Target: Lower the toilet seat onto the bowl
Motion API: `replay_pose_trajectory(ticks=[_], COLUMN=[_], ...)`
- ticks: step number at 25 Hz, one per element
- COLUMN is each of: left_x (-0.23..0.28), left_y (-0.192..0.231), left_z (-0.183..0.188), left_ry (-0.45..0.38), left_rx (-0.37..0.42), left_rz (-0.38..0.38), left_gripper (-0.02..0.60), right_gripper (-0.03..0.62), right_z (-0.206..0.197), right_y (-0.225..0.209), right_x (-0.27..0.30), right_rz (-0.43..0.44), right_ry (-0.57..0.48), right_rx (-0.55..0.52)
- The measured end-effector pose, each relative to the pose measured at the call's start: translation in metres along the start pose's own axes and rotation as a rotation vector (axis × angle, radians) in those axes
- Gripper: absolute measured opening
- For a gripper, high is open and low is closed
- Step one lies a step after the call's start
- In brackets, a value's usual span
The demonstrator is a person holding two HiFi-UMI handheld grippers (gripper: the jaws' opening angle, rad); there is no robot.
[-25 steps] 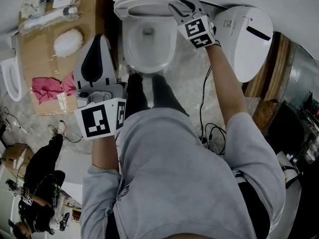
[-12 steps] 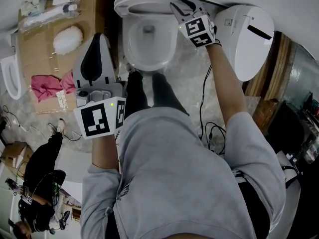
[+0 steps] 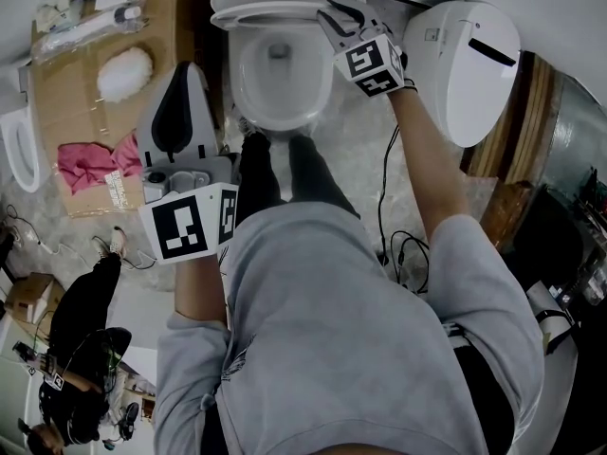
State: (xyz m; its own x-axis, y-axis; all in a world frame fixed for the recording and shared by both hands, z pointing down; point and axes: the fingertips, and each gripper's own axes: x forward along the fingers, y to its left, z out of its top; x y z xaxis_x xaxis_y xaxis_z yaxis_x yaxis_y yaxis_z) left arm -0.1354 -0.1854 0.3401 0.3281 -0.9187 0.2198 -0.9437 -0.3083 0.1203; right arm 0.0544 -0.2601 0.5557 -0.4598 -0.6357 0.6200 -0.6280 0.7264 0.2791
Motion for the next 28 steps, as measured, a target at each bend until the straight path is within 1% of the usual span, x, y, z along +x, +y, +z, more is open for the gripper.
replay_pose_trajectory(ticks=[8, 13, 20, 28], left_x=[-0.015, -0.021, -0.024, -0.022], left_y=[-0.009, -0.012, -0.019, -0.029], left_z=[-0.002, -0.002, -0.007, -0.011], left_ry=[-0.003, -0.007, 0.000, 0.006], left_rx=[0.009, 0.011, 0.013, 0.014], left_rz=[0.000, -0.004, -0.009, -0.013], left_gripper=[0.000, 0.000, 0.000, 0.000], right_gripper=[0.073, 0.068, 0.060, 0.060], right_z=[-0.009, -0.013, -0.022, -0.035], right_y=[0.024, 0.038, 0.065, 0.092], right_x=[-0.020, -0.028, -0.041, -0.056], right_rz=[0.019, 0.037, 0.108, 0.182], right_ry=[-0.002, 0.004, 0.011, 0.013], right_rx=[-0.010, -0.043, -0.105, -0.114])
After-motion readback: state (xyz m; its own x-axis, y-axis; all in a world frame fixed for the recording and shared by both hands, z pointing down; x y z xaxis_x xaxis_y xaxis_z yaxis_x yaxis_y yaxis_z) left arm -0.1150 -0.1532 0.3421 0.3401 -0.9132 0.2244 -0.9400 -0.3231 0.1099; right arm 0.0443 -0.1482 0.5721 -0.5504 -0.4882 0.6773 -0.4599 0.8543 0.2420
